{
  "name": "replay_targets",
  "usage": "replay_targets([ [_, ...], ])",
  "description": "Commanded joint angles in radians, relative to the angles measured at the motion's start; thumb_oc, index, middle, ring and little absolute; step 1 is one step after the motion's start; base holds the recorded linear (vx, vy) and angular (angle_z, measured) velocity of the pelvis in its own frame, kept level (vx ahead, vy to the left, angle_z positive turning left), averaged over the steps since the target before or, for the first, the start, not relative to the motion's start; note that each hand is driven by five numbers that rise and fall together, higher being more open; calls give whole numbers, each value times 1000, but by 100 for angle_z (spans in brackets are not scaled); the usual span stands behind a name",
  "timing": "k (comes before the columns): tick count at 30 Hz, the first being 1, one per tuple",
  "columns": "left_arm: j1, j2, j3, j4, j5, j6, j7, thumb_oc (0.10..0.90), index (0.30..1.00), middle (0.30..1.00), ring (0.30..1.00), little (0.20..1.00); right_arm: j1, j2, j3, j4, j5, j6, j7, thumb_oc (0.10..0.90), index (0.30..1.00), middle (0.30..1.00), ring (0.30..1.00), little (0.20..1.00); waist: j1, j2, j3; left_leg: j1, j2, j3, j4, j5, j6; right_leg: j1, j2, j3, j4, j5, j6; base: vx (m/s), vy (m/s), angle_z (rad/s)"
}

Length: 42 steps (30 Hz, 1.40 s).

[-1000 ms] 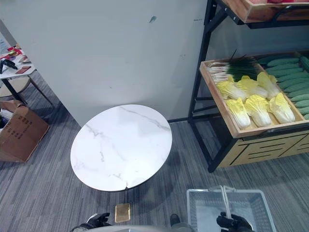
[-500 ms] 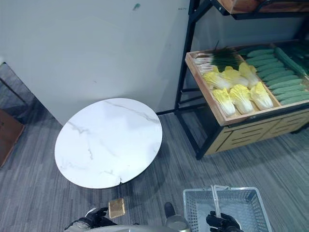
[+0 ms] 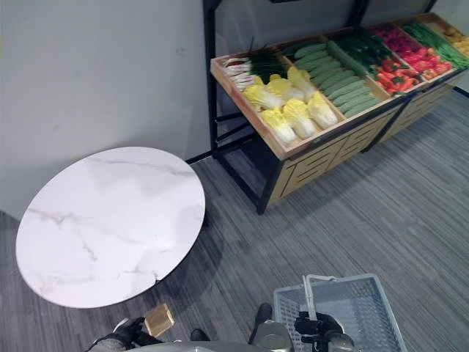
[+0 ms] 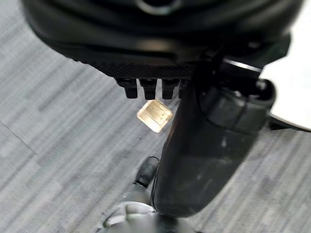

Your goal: Get the vegetables into the basket

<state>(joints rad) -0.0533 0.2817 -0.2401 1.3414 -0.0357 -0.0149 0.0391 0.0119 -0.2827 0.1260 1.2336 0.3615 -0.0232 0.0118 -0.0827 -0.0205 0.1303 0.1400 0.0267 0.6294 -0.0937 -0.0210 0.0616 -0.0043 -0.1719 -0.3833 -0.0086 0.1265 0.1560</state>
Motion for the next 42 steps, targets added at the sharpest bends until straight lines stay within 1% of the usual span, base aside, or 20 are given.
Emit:
replay_targets([
  [1,-37,-4,6,47,45,-9,2,900,1000,1000,1000,1000,-82,8,5,-13,-1,-57,25,400,300,300,300,300,-7,14,-37,20,-30,-110,6,-99,-26,-5,1,41,13,-27,18,49,-120,7],
  [4,-32,-19,-4,49,58,-8,1,900,1000,1000,1000,1000,-71,11,2,-12,6,-57,28,400,300,300,300,300,-17,19,-42,33,-21,-103,6,-98,-36,15,17,47,-10,-44,9,69,-187,-2],
  [5,-29,-29,-16,49,66,-6,-1,900,1000,1000,1000,1000,-64,12,5,-13,6,-56,32,400,300,300,300,300,-24,23,-44,41,-11,-97,6,-94,-47,28,31,58,-32,-53,1,70,-190,-6],
  [10,-20,-45,2,51,36,0,2,900,1000,1000,1000,1000,-62,13,14,-9,16,-55,31,400,300,300,300,300,-31,36,-45,44,13,-72,6,-78,-74,37,66,90,-79,-59,-10,68,-222,-14],
  [13,-19,-63,25,44,-26,-4,9,900,1000,1000,1000,1000,-55,15,22,0,24,-56,33,400,300,300,300,300,-32,50,-45,51,38,-62,6,-61,-100,37,91,110,-79,-83,-25,138,-278,-34],
  [14,-26,-70,42,37,-76,-5,5,900,1000,1000,1000,1000,-53,16,25,11,27,-56,32,400,300,300,300,300,-34,53,-42,60,53,-63,6,-49,-114,44,107,118,-79,-96,-38,176,-327,-19],
  [17,-33,-72,53,28,-115,-9,-1,900,1000,1000,1000,1000,-50,13,36,16,18,-54,35,400,300,300,300,300,-38,48,-36,70,74,-48,20,-29,-134,51,126,129,-79,-114,-57,131,-248,-11],
  [19,-45,-70,52,23,-124,-10,-3,900,1000,1000,1000,1000,-51,7,55,17,-2,-52,39,400,300,300,300,300,-38,33,-25,36,119,-42,143,-25,-164,62,144,140,-79,-137,-82,141,-344,-12],
  [21,-49,-67,57,21,-134,-9,-4,900,1000,1000,1000,1000,-49,2,67,17,-16,-49,43,400,300,300,300,300,-27,15,-13,-6,162,-61,273,16,-184,80,160,155,-79,-155,-106,114,-312,-31],
  [22,-52,-64,62,19,-148,-10,-5,900,1000,1000,1000,1000,-49,-4,74,21,-23,-47,45,400,300,300,300,300,-14,5,1,-40,186,-107,375,39,-194,91,175,168,-79,-162,-124,93,-281,-79],
  [23,-53,-64,63,18,-156,-10,-3,900,1000,1000,1000,1000,-49,-5,78,20,-26,-46,48,400,300,300,300,300,-7,-4,12,-66,192,-144,432,51,-191,97,181,180,-79,-167,-135,77,-243,-86],
  [24,-52,-66,66,20,-163,-14,-5,900,1000,1000,1000,1000,-49,-12,87,12,-36,-43,52,400,300,300,300,300,0,-15,26,-113,186,-221,512,62,-175,99,189,204,-79,-173,-145,49,-101,-57],
  [25,-48,-69,66,24,-167,-15,-7,900,1000,1000,1000,1000,-51,-17,92,12,-38,-39,55,400,300,300,300,300,10,-20,28,-144,141,-292,508,40,-154,92,186,228,-79,-171,-140,50,4,-90],
  [26,-44,-74,65,25,-173,-18,-9,900,1000,1000,1000,1000,-53,-21,100,14,-46,-36,61,400,300,300,300,300,16,-27,27,-160,96,-334,416,-3,-128,83,175,244,-79,-163,-128,55,112,-131],
  [27,-42,-79,62,24,-174,-17,-10,900,1000,1000,1000,1000,-58,-22,100,13,-50,-36,62,400,300,300,300,300,14,-31,21,-147,74,-347,328,-30,-113,79,165,251,-79,-157,-117,84,177,-153],
  [28,-42,-89,56,27,-178,-27,-6,900,1000,1000,1000,1000,-67,-27,103,6,-60,-38,61,400,300,300,300,300,30,-34,10,-152,20,-455,189,-26,-98,59,156,285,-79,-141,-108,151,282,-96],
  [29,-44,-95,52,33,-189,-35,-4,900,1000,1000,1000,1000,-85,-27,112,8,-73,-41,63,400,300,300,300,300,48,-23,13,-154,-29,-598,152,-36,-84,61,161,348,-79,-132,-102,197,379,-116],
  [30,-46,-94,46,28,-185,-38,-8,900,1000,1000,1000,1000,-83,-19,105,12,-65,-42,60,400,300,300,300,300,43,-15,10,-133,-30,-568,139,-32,-75,69,158,362,-76,-131,-104,202,363,-134],
  [33,-40,-87,41,27,-166,-38,-11,900,1000,1000,1000,1000,-86,-7,99,25,-68,-41,58,400,300,300,300,300,46,-6,4,-104,-40,-525,131,-45,-62,84,147,383,-71,-136,-96,120,246,-77],
  [42,-38,-61,41,24,-118,-35,-9,900,1000,1000,1000,1000,-107,14,107,39,-82,-38,59,400,300,300,300,300,57,21,-5,-32,-63,-458,29,-41,-22,52,135,455,-43,-115,-53,24,183,-25],
])
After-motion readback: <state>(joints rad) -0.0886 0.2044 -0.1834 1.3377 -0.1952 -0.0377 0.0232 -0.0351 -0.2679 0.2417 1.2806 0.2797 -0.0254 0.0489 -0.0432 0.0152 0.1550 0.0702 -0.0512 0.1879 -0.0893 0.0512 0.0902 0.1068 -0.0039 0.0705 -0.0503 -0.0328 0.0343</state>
